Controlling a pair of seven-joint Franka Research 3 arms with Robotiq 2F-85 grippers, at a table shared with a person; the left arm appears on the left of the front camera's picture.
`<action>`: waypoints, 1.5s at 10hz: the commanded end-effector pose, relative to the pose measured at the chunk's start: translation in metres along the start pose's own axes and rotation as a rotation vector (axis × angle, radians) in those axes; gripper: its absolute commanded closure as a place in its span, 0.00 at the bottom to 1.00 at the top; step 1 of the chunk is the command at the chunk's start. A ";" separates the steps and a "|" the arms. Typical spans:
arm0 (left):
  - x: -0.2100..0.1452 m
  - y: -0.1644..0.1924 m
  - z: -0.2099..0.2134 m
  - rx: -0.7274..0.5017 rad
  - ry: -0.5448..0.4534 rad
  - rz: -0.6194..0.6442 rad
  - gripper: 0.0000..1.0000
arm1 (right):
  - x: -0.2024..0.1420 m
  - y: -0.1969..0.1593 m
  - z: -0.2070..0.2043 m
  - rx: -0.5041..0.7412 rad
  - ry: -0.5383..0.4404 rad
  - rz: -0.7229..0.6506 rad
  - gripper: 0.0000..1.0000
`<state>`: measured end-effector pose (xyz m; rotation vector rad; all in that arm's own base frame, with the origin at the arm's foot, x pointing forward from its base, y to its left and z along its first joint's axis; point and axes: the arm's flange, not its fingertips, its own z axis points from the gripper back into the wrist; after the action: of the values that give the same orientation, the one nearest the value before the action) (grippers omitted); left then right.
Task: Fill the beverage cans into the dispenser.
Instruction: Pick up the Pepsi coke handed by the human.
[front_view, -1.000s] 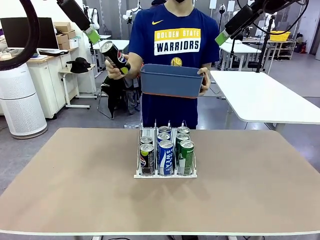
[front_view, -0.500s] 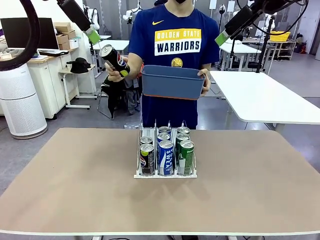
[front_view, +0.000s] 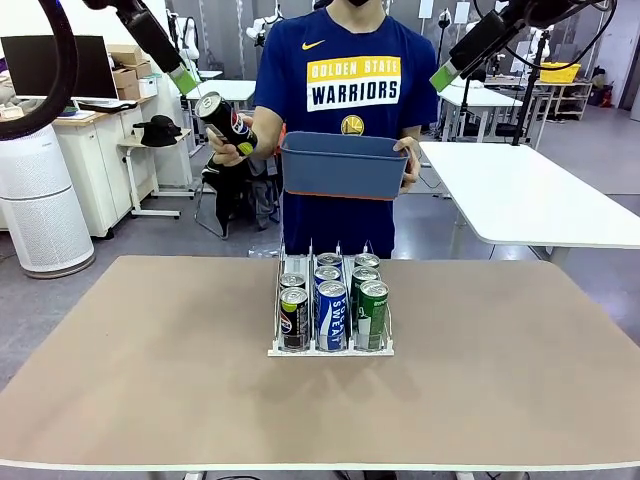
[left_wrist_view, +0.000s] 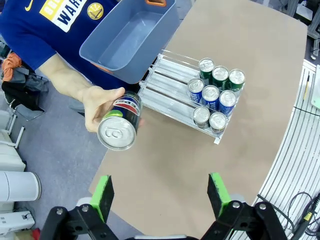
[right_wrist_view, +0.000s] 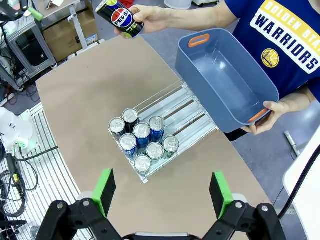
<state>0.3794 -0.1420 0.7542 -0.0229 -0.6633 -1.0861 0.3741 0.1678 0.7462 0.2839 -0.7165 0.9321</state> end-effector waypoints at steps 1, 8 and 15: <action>-0.003 0.004 -0.017 0.037 -0.007 0.013 0.00 | -0.001 0.001 0.000 0.004 0.002 0.001 0.00; -0.020 0.031 -0.061 0.000 -0.165 0.026 0.00 | -0.001 0.001 0.000 0.004 0.002 0.001 0.00; -0.019 0.042 -0.067 0.022 -0.162 0.050 0.00 | -0.001 0.001 0.000 0.004 0.002 0.001 0.00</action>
<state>0.4431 -0.1297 0.7021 -0.1201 -0.8239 -1.0502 0.3740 0.1678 0.7463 0.2839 -0.7169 0.9322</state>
